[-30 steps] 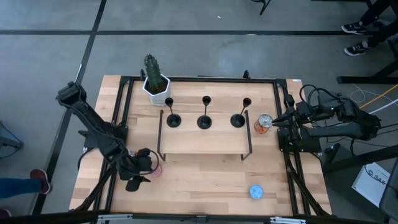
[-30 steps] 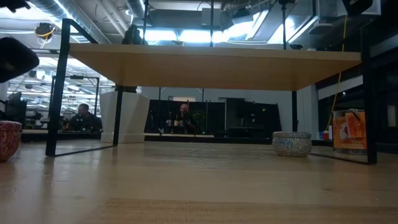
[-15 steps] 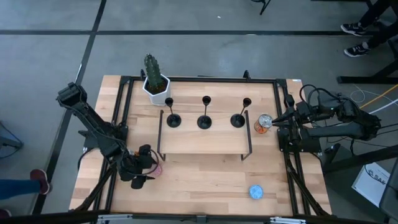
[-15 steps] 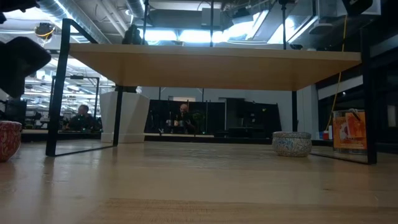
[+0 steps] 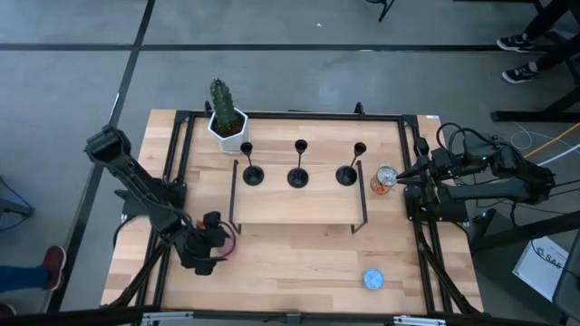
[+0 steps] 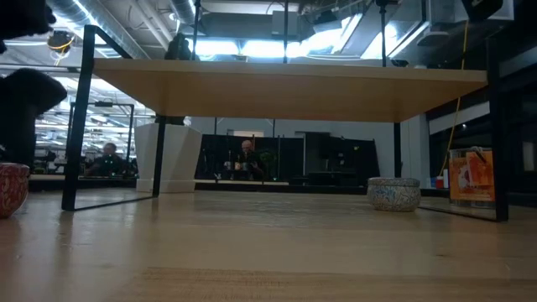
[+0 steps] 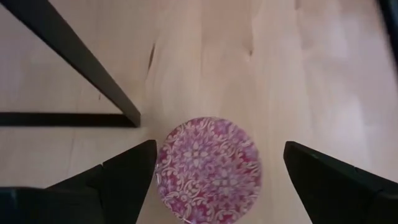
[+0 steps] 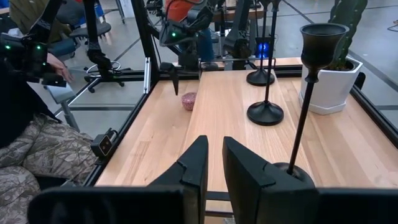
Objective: Pick & Place candle stick holders
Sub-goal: Put the red scented candle on the shelf
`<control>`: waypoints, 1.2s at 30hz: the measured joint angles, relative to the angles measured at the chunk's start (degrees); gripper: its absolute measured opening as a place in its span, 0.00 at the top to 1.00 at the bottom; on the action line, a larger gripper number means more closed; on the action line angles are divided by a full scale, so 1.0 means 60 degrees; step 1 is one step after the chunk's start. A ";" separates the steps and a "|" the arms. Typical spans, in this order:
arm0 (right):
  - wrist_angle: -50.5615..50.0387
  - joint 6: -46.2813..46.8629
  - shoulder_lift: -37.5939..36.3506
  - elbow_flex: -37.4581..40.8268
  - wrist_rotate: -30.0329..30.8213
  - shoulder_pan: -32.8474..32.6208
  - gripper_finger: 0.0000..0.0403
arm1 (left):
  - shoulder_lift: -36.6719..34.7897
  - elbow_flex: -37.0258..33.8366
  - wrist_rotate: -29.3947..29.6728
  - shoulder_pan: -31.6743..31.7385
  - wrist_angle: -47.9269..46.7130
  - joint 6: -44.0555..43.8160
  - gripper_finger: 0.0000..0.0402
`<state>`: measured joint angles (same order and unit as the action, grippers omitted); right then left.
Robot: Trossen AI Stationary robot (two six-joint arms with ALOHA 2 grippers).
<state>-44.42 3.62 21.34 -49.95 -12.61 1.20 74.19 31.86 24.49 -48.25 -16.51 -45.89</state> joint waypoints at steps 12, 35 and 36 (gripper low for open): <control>0.0000 0.0000 0.0000 0.0000 -0.0005 0.0002 0.87 | 0.1191 0.0000 -0.0268 0.0000 0.0233 -0.0222 0.13; -0.0002 0.0000 0.0000 0.0000 0.0028 0.0002 0.87 | 0.1232 0.0007 0.0076 -0.0004 0.0281 -0.0714 0.28; -0.0001 0.0000 0.0000 0.0000 0.0031 -0.0001 0.87 | 0.1232 0.0007 0.0073 -0.0004 0.0288 -0.0659 0.28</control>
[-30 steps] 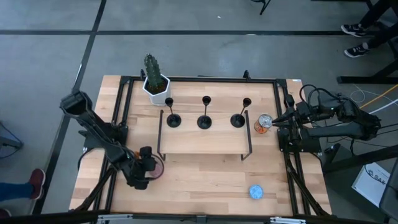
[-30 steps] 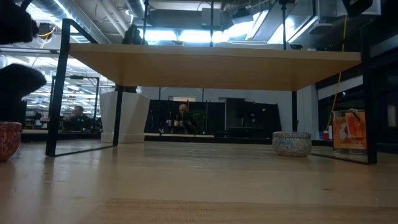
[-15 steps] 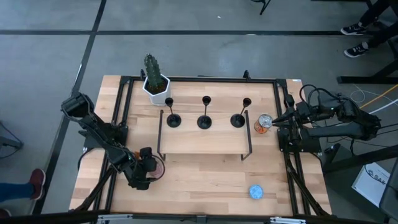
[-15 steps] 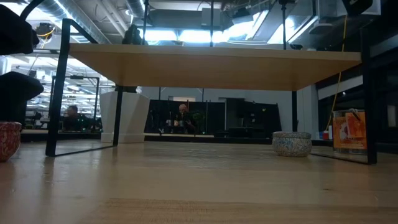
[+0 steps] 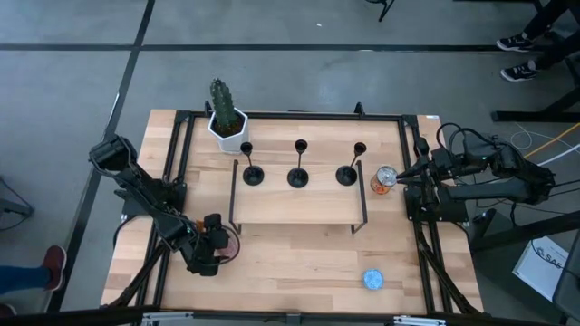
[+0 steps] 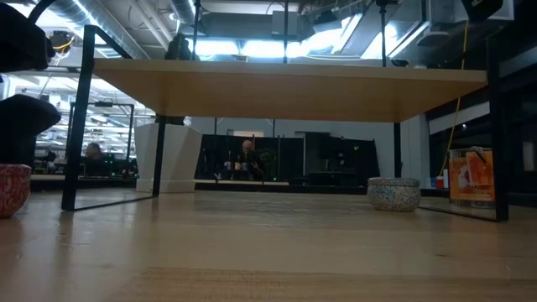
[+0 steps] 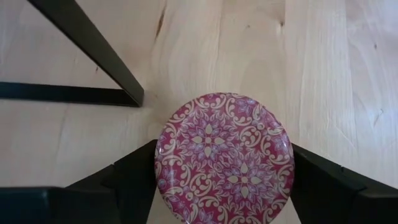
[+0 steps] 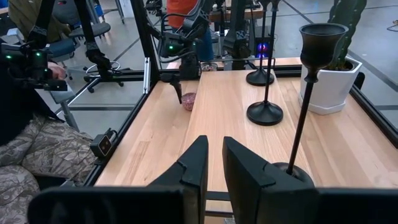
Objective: Pick & Place candle stick holders
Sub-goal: Put the red scented candle on the shelf
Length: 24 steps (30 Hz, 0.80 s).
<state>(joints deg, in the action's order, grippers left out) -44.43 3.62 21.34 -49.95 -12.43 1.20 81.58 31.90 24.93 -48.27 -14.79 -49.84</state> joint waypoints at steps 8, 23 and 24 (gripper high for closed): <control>-0.0001 0.0000 0.0000 0.0000 -0.0004 -0.0001 0.87 | -0.0007 0.0000 -0.0047 -0.0146 0.0008 0.0007 0.28; -0.0002 0.0000 0.0000 0.0000 -0.0007 0.0002 0.87 | -0.0970 0.0373 -0.0272 -0.0146 0.0141 0.0420 0.28; -0.0003 0.0000 0.0000 0.0000 -0.0007 0.0001 0.87 | -0.1074 0.0476 -0.0270 -0.0146 0.0142 0.0581 0.28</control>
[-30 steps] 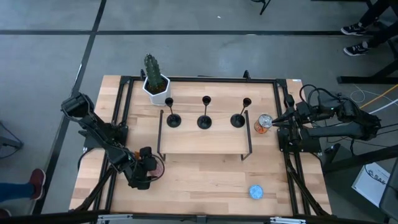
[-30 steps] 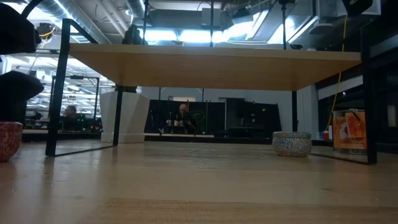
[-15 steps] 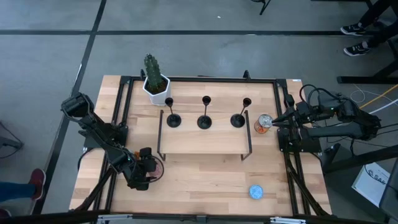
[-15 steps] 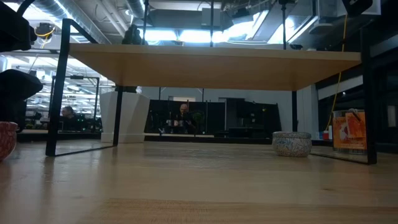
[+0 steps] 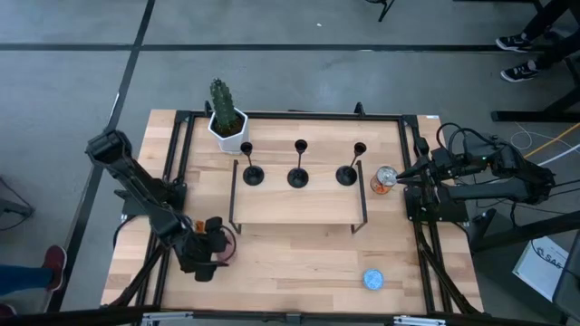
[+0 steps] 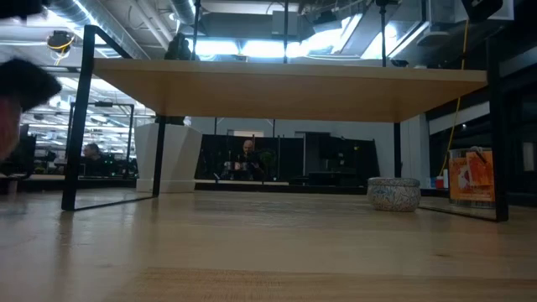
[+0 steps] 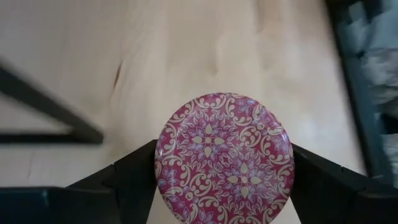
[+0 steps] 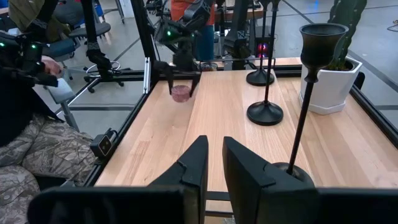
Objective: Pick & Place candle stick holders
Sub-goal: Put the red scented candle on the shelf
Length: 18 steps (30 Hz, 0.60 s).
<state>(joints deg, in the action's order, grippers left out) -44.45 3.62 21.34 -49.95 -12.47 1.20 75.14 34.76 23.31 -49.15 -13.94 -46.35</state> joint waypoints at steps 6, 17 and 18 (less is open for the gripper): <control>0.0002 0.0000 0.0000 0.0000 -0.0004 -0.0002 0.87 | -0.0587 0.0875 -0.0237 0.0000 -0.0010 0.1337 0.28; 0.0001 0.0000 0.0000 0.0000 -0.0028 -0.0001 0.87 | -0.1238 0.2531 -0.0256 0.0255 0.0001 0.4576 0.28; 0.0003 0.0000 0.0000 0.0000 -0.0029 0.0001 0.87 | -0.1264 0.2608 -0.0223 0.0336 0.0002 0.4750 0.28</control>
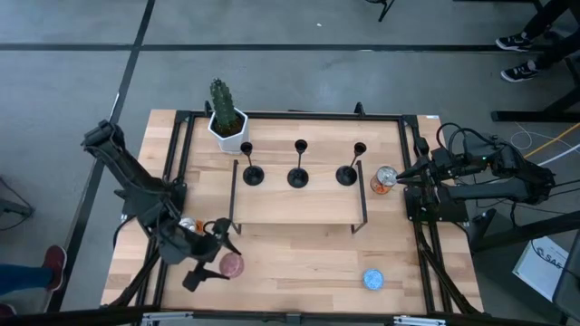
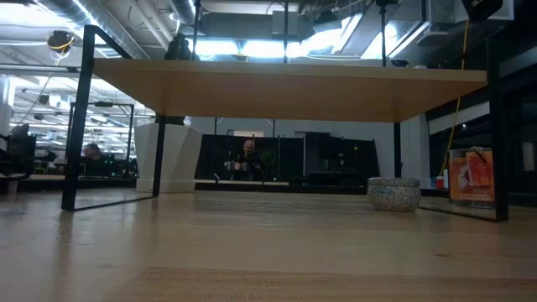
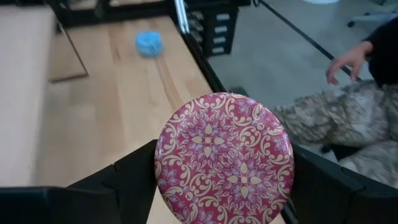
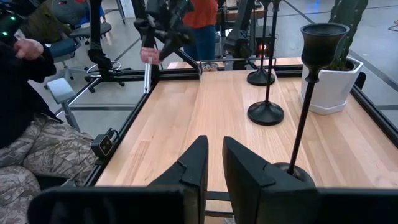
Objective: Pick & Place candle stick holders
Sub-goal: Put the red scented candle on the shelf
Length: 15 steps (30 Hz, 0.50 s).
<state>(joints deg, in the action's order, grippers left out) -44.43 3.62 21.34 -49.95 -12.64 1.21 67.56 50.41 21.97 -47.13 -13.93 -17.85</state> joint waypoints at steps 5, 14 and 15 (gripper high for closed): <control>0.0000 0.0000 0.0000 0.0000 0.0000 0.0001 0.87 | -0.0005 0.0180 0.0005 0.0615 -0.0014 0.0405 0.28; -0.0003 0.0000 0.0000 0.0000 0.0000 -0.0002 0.87 | 0.0016 0.0181 0.0619 0.2130 -0.0022 0.0143 0.27; -0.0003 0.0000 0.0000 0.0000 0.0000 -0.0003 0.87 | 0.0037 0.0183 0.0659 0.2330 -0.0040 -0.0013 0.27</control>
<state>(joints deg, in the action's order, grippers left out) -44.44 3.62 21.34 -49.95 -12.64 1.19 67.78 51.51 25.93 -33.15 -14.17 -17.93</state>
